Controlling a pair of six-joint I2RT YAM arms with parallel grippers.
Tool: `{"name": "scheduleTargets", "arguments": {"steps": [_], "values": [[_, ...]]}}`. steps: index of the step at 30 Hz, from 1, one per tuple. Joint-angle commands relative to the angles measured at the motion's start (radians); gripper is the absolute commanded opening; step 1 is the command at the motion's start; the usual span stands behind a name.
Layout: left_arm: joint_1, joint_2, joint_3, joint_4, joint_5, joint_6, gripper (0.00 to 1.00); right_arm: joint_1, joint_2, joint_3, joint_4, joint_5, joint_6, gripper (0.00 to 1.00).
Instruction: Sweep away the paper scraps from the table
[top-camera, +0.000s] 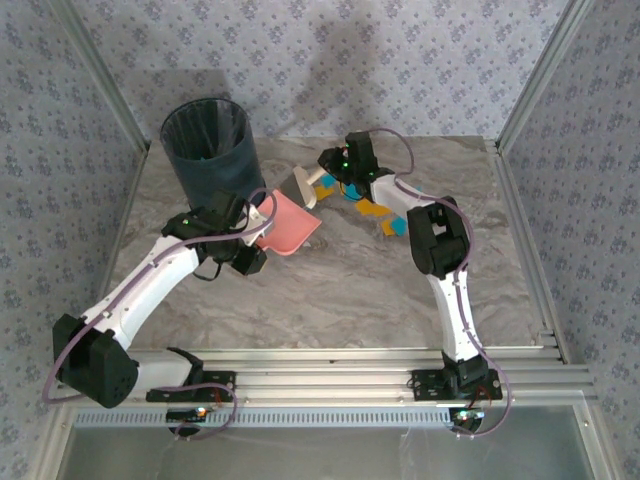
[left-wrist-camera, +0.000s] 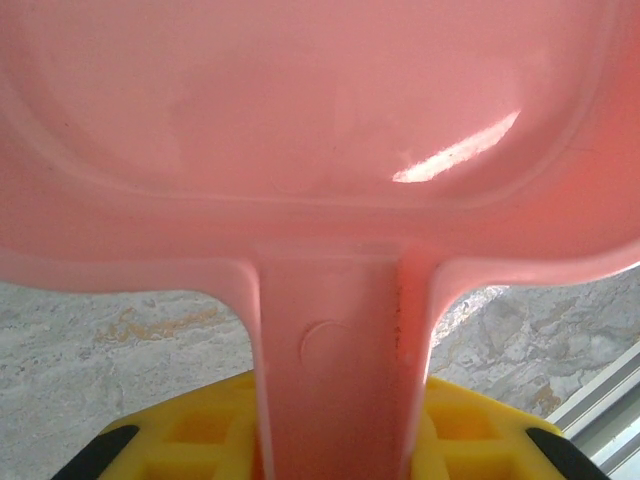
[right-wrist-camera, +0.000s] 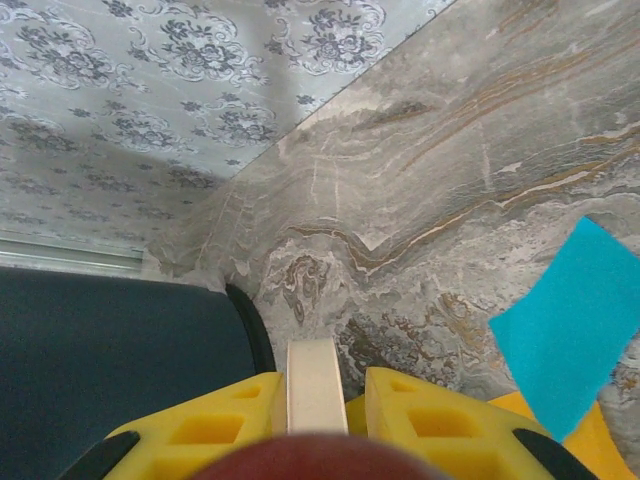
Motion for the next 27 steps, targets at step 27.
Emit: {"name": "scheduleTargets", "arguments": {"steps": [27], "values": [[0.005, -0.014, -0.008, 0.017, 0.045, -0.016, 0.00, 0.004, -0.583, -0.707, -0.074, 0.367, -0.309, 0.00]]}}
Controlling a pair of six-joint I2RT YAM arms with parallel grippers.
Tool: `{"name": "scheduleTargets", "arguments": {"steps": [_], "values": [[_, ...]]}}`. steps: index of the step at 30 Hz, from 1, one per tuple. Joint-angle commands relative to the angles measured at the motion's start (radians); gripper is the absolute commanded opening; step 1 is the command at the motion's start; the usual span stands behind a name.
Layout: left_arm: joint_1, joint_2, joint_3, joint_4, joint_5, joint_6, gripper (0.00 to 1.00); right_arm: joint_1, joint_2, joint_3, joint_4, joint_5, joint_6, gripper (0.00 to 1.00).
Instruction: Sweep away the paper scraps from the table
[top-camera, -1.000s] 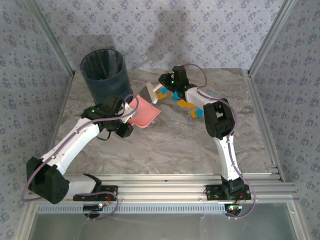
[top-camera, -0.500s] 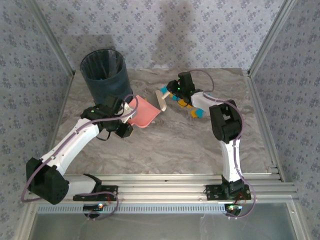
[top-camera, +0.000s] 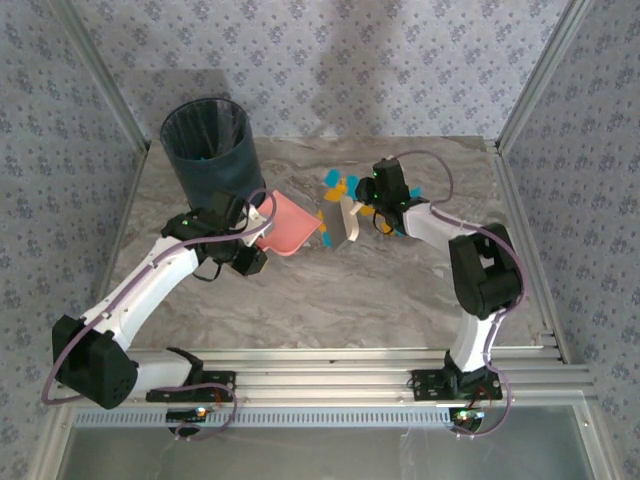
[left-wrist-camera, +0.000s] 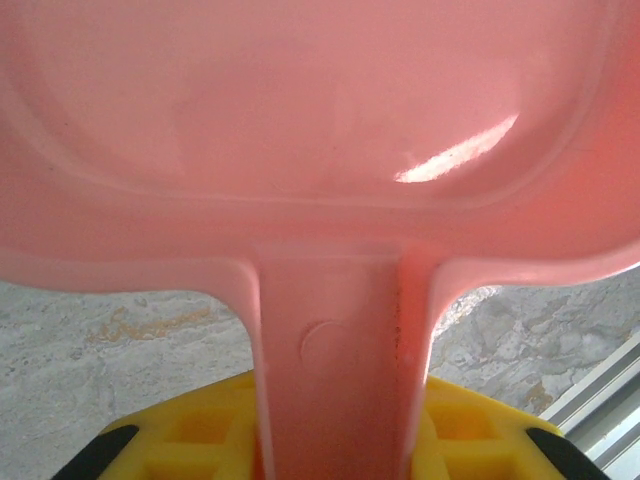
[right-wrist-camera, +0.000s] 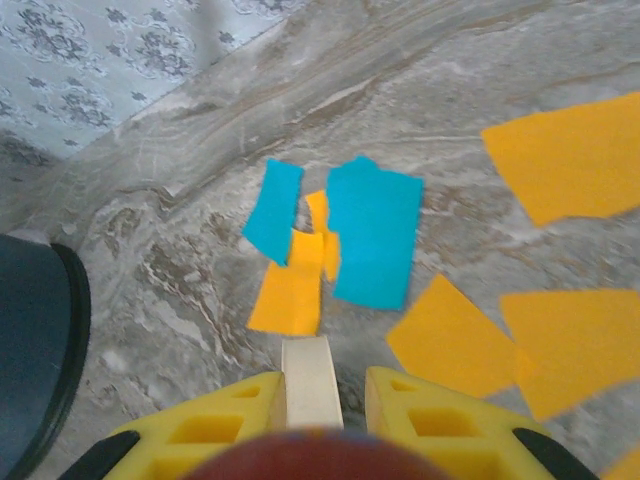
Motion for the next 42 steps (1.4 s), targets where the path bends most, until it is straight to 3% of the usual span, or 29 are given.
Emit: {"name": "scheduleTargets", "arguments": {"steps": [1, 14, 24, 29, 37, 42], "values": [[0.005, -0.007, -0.003, 0.016, 0.031, -0.008, 0.00, 0.020, -0.077, -0.069, -0.063, 0.076, -0.087, 0.00], [-0.004, 0.009, -0.023, 0.019, 0.064, 0.012, 0.00, 0.066, -0.344, -0.222, -0.118, 0.102, -0.110, 0.00], [-0.056, 0.061, -0.027, -0.029, 0.071, 0.106, 0.00, 0.053, -0.484, -0.272, -0.049, 0.010, -0.194, 0.00], [-0.083, 0.117, 0.012, -0.097, 0.088, 0.170, 0.00, 0.014, -0.457, -0.252, -0.042, -0.036, -0.198, 0.00], [-0.142, 0.188, 0.054, -0.218, 0.142, 0.313, 0.00, -0.043, -0.297, -0.158, -0.014, -0.219, -0.137, 0.00], [-0.177, 0.212, 0.066, -0.234, 0.140, 0.365, 0.00, -0.050, -0.231, -0.157, 0.006, -0.220, -0.084, 0.00]]}}
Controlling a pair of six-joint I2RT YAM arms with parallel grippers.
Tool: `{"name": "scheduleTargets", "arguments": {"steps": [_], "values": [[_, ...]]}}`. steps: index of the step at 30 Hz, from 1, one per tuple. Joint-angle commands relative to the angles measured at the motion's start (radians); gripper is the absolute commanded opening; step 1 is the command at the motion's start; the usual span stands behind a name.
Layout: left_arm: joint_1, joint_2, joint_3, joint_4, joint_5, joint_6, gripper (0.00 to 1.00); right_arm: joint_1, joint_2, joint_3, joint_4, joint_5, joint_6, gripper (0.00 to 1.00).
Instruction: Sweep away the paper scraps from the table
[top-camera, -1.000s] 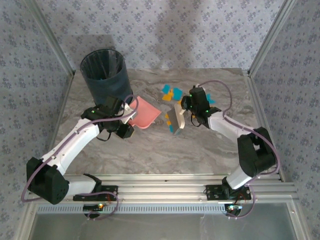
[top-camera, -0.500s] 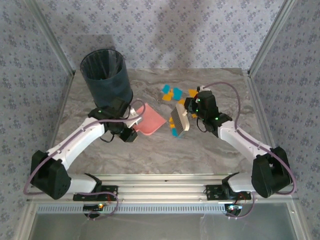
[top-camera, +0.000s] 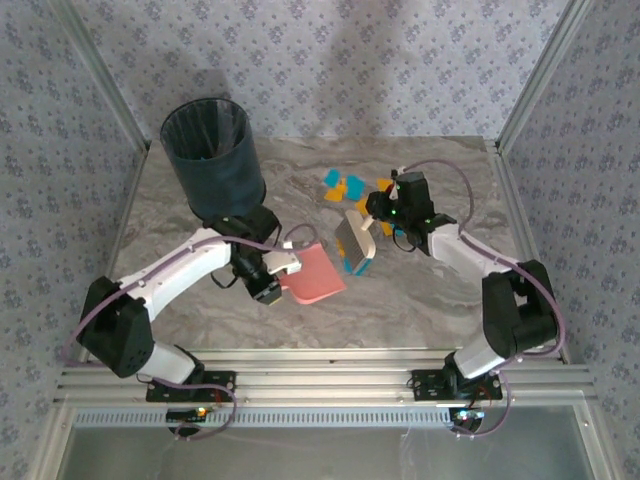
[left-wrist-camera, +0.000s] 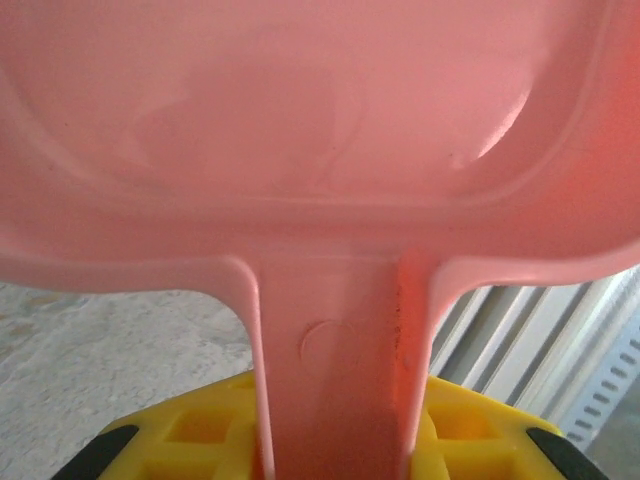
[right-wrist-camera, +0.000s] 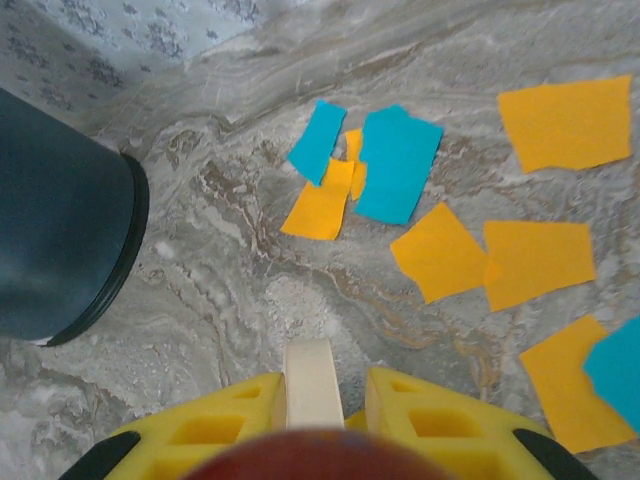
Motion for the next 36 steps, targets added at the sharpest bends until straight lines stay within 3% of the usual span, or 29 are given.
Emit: {"name": "scheduleTargets", "arguments": {"steps": [1, 14, 26, 30, 36], "values": [[-0.012, 0.029, 0.053, -0.053, 0.023, 0.072, 0.00, -0.008, 0.025, 0.035, 0.034, -0.025, 0.052, 0.00], [-0.033, 0.128, 0.139, -0.127, -0.074, 0.100, 0.00, 0.008, -0.133, -0.064, -0.122, 0.183, 0.018, 0.00], [-0.072, 0.269, 0.250, -0.167, -0.201, 0.048, 0.00, 0.033, -0.295, -0.104, -0.073, 0.098, -0.043, 0.00], [-0.072, 0.302, 0.277, -0.175, -0.209, 0.022, 0.00, 0.061, -0.330, -0.109, -0.099, 0.204, -0.100, 0.00], [-0.076, 0.337, 0.310, -0.178, -0.224, 0.009, 0.00, 0.129, -0.345, -0.112, -0.149, 0.473, -0.205, 0.00]]}}
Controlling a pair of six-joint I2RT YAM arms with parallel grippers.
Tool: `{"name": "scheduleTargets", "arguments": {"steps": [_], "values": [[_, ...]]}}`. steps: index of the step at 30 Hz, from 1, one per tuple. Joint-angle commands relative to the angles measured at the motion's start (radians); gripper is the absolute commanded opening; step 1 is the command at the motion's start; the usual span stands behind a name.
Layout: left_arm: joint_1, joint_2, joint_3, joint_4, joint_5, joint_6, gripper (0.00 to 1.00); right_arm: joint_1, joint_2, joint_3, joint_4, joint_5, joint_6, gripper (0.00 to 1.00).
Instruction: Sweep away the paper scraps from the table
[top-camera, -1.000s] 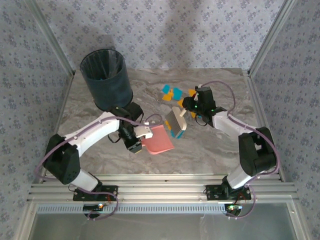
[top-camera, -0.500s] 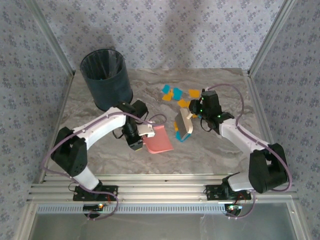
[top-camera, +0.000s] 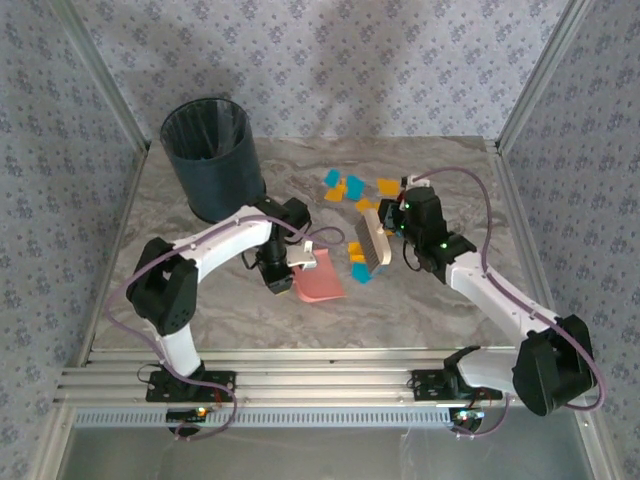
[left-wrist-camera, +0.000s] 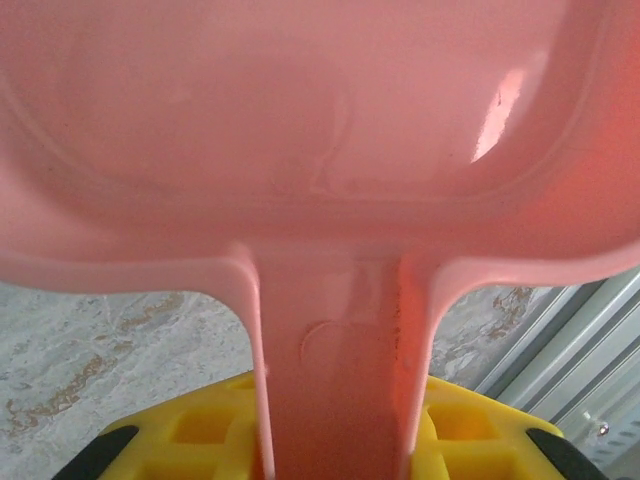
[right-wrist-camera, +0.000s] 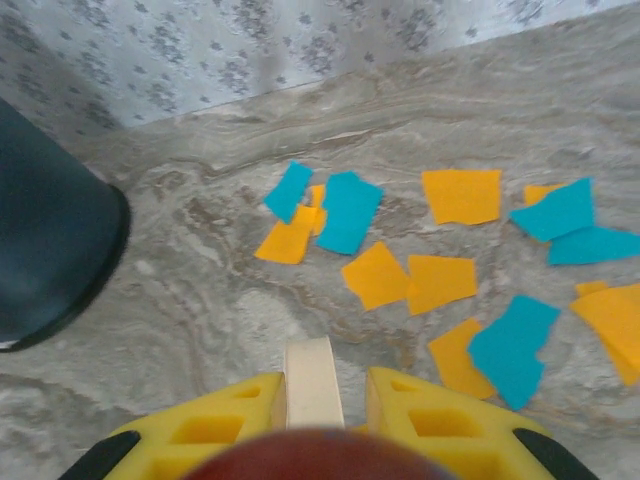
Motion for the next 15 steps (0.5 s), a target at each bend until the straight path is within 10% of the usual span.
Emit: {"name": "scheduleTargets", "arguments": {"steps": [1, 15], "values": [[-0.010, 0.024, 0.048, -0.042, -0.017, -0.015, 0.00, 0.029, -0.021, -0.006, -0.035, 0.206, -0.082, 0.00], [-0.010, 0.109, 0.098, -0.041, -0.004, -0.029, 0.00, 0.090, 0.022, -0.048, 0.029, 0.377, -0.179, 0.00]]}}
